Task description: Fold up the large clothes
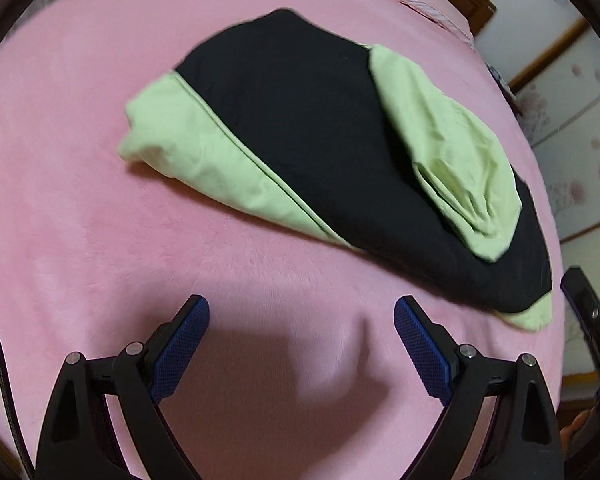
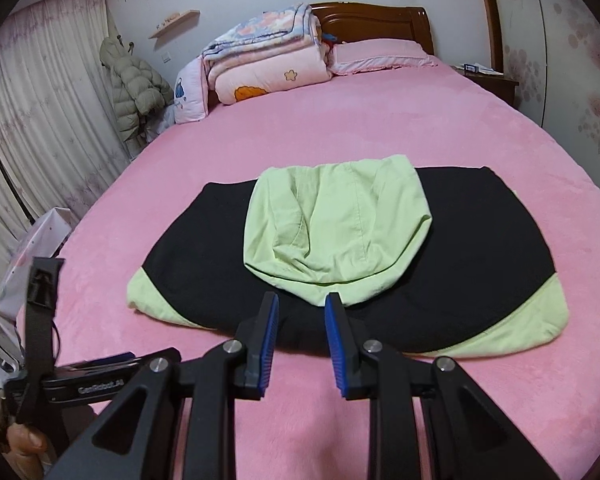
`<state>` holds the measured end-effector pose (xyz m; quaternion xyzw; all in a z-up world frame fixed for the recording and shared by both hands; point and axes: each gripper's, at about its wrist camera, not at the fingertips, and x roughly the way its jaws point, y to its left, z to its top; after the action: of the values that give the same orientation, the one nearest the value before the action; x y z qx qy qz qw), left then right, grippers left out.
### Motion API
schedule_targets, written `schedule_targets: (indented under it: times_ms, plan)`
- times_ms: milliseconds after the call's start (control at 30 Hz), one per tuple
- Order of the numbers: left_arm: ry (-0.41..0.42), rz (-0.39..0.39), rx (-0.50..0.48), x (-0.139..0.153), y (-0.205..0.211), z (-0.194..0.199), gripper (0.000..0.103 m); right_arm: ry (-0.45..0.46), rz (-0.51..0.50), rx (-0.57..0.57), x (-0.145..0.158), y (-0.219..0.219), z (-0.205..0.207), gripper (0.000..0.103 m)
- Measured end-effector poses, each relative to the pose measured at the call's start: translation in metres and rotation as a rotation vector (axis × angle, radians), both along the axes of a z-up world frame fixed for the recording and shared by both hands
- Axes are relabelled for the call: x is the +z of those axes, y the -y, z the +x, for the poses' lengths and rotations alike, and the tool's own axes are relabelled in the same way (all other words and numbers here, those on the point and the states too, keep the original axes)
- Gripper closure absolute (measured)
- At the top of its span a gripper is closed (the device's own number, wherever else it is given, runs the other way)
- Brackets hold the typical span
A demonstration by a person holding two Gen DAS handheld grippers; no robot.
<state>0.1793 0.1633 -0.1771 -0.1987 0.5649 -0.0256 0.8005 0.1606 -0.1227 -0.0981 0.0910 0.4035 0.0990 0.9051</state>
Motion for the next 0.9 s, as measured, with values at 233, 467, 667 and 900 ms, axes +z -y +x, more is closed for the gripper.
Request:
schedule_targets:
  times_ms: [233, 467, 667, 900]
  plan:
    - [0.149, -0.159, 0.066, -0.019, -0.018, 0.026, 0.010, 0.002, -0.030, 0.012, -0.016, -0.012, 0.025, 0.079]
    - [0.220, -0.248, 0.136, -0.033, -0.032, 0.052, 0.010, 0.003, -0.046, 0.016, -0.027, -0.022, 0.053, 0.079]
    - [0.247, -0.258, 0.184, -0.034, -0.033, 0.076, 0.010, 0.016, -0.102, -0.015, -0.032, -0.027, 0.084, 0.079]
    - [0.260, -0.162, 0.242, -0.025, -0.036, 0.086, 0.073, -0.054, -0.160, -0.007, -0.065, -0.035, 0.116, 0.090]
